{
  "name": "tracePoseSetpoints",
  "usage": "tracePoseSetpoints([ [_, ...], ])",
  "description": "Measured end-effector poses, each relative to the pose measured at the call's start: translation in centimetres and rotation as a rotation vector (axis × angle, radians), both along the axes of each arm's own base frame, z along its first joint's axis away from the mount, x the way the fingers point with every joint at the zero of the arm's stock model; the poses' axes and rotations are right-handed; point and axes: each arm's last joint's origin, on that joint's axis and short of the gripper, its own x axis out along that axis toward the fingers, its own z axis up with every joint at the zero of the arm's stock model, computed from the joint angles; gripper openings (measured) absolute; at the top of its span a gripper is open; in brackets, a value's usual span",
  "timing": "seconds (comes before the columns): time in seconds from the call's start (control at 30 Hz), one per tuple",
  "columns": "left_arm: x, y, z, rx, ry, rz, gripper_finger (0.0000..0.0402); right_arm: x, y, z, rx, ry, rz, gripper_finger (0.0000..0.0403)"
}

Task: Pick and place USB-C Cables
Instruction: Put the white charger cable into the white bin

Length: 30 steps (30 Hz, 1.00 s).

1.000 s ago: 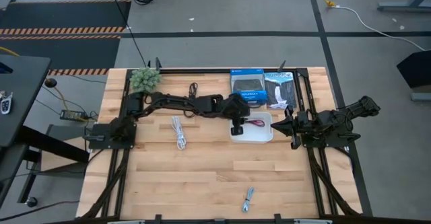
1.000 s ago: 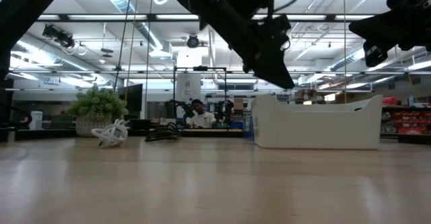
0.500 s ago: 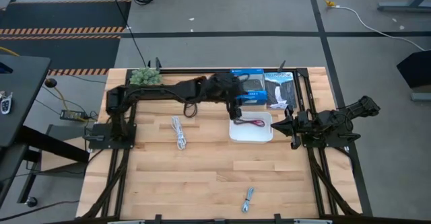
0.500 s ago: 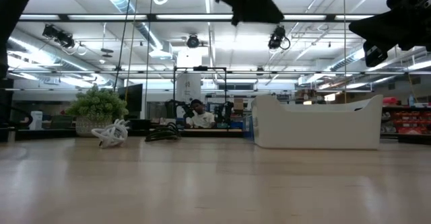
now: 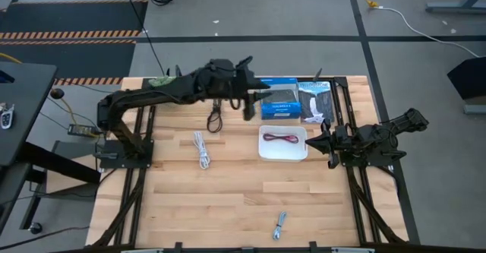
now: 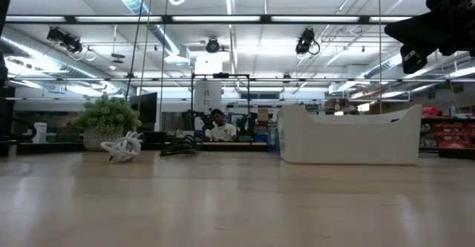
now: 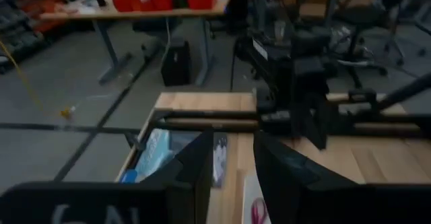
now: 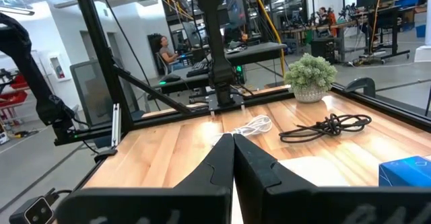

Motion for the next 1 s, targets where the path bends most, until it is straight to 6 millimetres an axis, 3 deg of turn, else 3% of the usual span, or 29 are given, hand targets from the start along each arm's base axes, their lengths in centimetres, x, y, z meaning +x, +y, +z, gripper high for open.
tracePoseSetpoints([
  [0.2, -2.5, -0.1, 0.2, -0.015, 0.148, -0.076, 0.0114, 0.0, 0.0, 0.0, 0.000, 0.000, 0.000, 0.0014],
  [0.63, -5.3, -0.9, -2.6, -0.130, 0.530, -0.196, 0.0114, 0.0, 0.0, 0.0, 0.000, 0.000, 0.001, 0.0014],
  [1.0, -6.5, -1.4, -7.4, -0.168, 0.843, -0.259, 0.0114, 0.0, 0.0, 0.0, 0.001, -0.002, 0.001, 0.0014],
])
